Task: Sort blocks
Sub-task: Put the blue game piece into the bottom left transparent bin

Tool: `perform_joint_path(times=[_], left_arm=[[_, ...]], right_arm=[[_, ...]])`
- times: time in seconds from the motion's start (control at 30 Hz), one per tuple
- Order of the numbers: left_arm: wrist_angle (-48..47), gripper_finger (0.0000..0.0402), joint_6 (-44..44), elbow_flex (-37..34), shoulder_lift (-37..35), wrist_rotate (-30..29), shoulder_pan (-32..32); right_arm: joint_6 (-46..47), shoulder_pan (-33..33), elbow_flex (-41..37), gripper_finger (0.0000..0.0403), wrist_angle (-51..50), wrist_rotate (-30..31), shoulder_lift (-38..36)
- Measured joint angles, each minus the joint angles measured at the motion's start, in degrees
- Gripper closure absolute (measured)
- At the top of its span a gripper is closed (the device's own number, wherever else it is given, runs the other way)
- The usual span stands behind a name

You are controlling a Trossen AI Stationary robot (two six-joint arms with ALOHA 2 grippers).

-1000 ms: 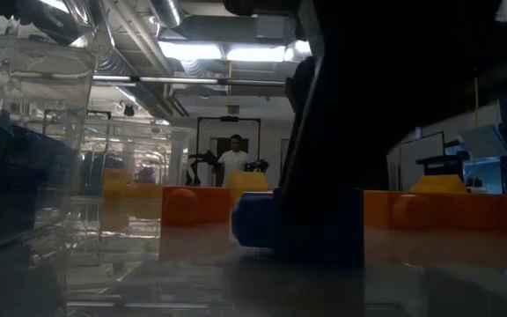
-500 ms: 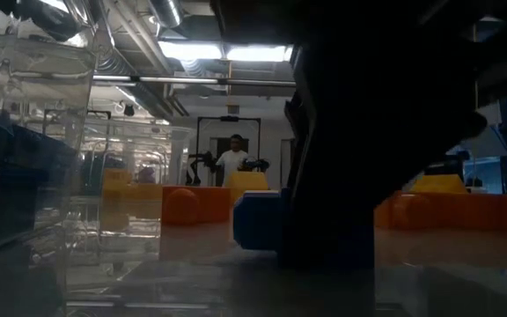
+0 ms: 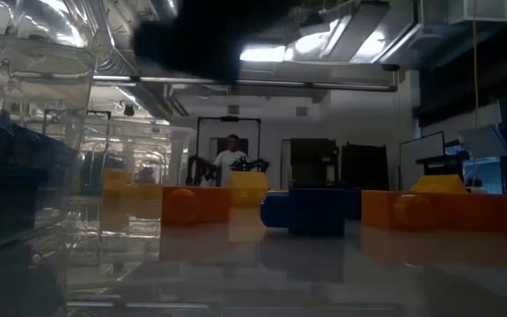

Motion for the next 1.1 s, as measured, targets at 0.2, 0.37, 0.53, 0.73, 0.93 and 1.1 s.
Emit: perform_joint_path(times=[0.2, 0.37, 0.53, 0.73, 0.93, 1.1], left_arm=[[-0.73, 0.0204, 3.67, 0.02, -5.27, -6.06, 0.00], [-1.12, 0.0204, 7.86, 0.02, -7.52, -13.49, 0.02], [-2.18, 0.0204, 9.60, 0.02, -8.32, -19.88, 0.02], [-2.14, 0.0204, 9.52, 0.02, -8.51, -24.48, 0.11], [-2.23, 0.0204, 9.06, 0.02, -8.48, -24.74, 0.13], [-2.23, 0.0204, 8.94, 0.02, -8.44, -24.74, 0.13]], right_arm=[[-9.46, 0.11, 11.89, 0.0261, -5.75, 6.23, -0.02], [-22.11, -0.24, 15.71, 0.0265, 1.64, 8.27, -0.11], [-32.35, -2.14, 15.71, 0.0259, 13.34, -1.22, 0.54], [-34.90, -5.18, 15.64, 0.0257, 22.74, -11.58, 4.97], [-34.88, -7.24, 15.64, 0.0256, 25.63, -18.32, 8.77], [-34.81, -7.56, 15.60, 0.0256, 26.92, -18.79, 10.28]])
